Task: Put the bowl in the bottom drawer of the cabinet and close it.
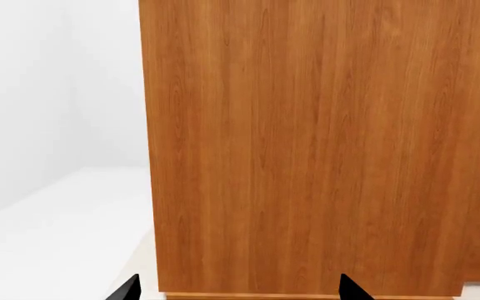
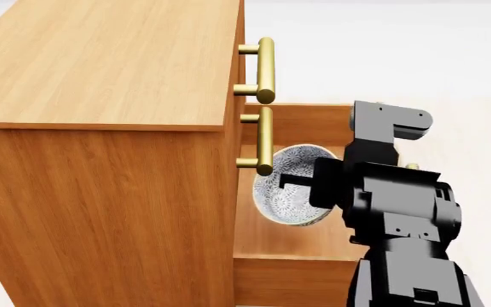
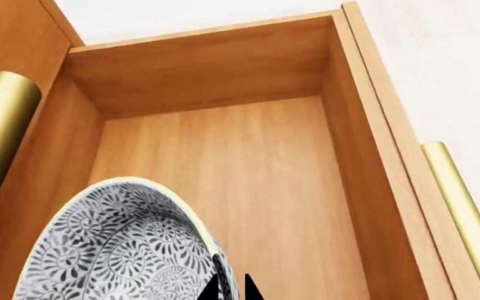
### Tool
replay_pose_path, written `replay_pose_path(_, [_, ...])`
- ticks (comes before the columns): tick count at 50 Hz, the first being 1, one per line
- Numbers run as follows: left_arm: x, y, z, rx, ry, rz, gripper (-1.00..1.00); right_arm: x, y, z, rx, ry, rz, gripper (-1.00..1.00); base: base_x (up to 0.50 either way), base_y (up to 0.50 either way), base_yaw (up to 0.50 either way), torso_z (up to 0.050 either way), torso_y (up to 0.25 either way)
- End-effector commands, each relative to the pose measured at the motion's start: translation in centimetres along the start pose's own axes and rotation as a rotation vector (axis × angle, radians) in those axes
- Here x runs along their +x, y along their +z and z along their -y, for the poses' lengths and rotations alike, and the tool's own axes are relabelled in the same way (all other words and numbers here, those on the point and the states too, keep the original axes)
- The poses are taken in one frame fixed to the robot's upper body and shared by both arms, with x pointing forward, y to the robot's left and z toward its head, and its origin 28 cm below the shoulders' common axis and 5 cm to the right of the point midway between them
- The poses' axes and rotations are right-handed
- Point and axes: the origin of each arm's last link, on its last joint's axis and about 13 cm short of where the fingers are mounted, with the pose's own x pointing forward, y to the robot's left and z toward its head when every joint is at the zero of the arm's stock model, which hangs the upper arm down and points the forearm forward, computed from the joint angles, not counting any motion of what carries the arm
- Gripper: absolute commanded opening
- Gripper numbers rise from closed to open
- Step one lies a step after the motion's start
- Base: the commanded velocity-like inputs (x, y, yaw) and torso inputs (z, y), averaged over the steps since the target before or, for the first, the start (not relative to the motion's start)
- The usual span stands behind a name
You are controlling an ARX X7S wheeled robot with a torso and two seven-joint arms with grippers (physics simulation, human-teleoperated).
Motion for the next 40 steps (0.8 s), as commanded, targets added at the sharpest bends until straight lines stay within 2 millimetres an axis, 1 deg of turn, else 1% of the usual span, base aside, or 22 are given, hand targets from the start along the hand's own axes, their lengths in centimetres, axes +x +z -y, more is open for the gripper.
replay_pose_path(1, [0.0,0.0,0.0,-0.001,0.000,0.000,1.00,0.0,-0.3,-0.1,0.036,0.033,-0.019,-1.00,0.00,0.00,0.00,0.000,0.000])
replay_pose_path(31, [0.0,0.1,0.0,0.000,0.000,0.002,1.00,0.6,-1.8,0.2,0.033,0.043,-0.053,-1.00,0.00,0.00,0.00,0.000,0.000])
replay_pose_path(39, [0.0,0.1,0.0,-0.001,0.000,0.002,1.00,0.8,-2.0,0.2,0.016,0.045,-0.035,-1.00,0.00,0.00,0.00,0.000,0.000])
replay_pose_path(40, [0.0,0.1,0.0,-0.001,0.000,0.002,1.00,0.8,-2.0,0.2,0.017,0.049,-0.037,1.00,0.00,0.00,0.00,0.000,0.000])
